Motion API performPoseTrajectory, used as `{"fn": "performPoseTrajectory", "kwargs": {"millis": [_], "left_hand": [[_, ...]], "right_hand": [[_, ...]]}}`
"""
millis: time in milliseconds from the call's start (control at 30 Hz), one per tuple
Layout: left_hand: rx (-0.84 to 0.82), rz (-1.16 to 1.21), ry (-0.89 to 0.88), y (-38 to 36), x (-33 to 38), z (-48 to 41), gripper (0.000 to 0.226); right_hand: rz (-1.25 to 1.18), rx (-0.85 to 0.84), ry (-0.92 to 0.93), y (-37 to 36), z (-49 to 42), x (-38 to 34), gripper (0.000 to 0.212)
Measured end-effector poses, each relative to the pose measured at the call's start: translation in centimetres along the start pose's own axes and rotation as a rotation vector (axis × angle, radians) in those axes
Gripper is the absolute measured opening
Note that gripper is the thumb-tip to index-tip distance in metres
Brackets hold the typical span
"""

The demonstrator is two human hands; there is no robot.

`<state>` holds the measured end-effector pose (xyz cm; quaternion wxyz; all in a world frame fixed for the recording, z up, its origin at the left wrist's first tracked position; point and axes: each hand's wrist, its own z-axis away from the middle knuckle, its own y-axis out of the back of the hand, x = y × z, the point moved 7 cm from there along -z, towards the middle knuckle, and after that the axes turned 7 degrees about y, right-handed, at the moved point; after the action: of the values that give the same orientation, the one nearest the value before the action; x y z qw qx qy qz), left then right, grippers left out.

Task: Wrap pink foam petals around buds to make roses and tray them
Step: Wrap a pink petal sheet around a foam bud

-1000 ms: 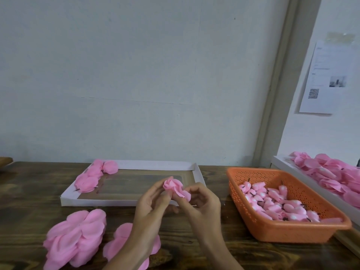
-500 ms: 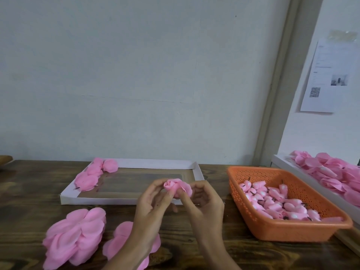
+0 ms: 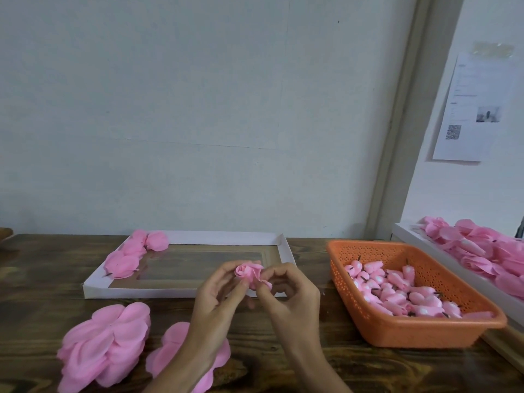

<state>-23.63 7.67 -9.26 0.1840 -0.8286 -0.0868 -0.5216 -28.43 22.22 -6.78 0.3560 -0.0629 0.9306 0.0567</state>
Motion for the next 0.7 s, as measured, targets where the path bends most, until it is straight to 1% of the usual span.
{"fn": "performPoseTrajectory", "kwargs": {"millis": [100,233,333,400,500,567,633,700], "left_hand": [[-0.009,0.003,-0.003,0.2,-0.2,-0.1,0.021],[0.019,0.035,0.014,0.4,-0.5,-0.2,0.033],[0.019,0.043,0.016,0.3,-0.6,-0.1,0.036],[0.006,0.043,0.02,0.1,-0.7,0.0,0.032],[0.021,0.037,0.029,0.1,-0.9,0.1,0.026],[0.033,0.042,0.032,0.1,-0.9,0.1,0.02],[0.039,0.051,0.04,0.2,-0.9,0.1,0.021],[0.037,0.066,0.054,0.2,-1.0,0.0,0.021]], "right_hand": [[0.033,-0.005,0.039,0.0,-0.1,-0.4,0.027],[0.093,-0.015,0.151,-0.2,-0.1,-1.2,0.025],[0.137,0.025,0.175,-0.2,0.0,-1.0,0.026],[0.129,0.079,0.124,0.1,0.1,-0.5,0.027],[0.012,0.121,-0.015,0.3,0.4,0.7,0.025],[-0.049,0.122,-0.082,0.3,0.3,1.4,0.026],[-0.152,0.113,-0.159,0.3,0.0,2.0,0.029],[-0.272,0.067,-0.211,0.0,-0.3,2.2,0.031]]}}
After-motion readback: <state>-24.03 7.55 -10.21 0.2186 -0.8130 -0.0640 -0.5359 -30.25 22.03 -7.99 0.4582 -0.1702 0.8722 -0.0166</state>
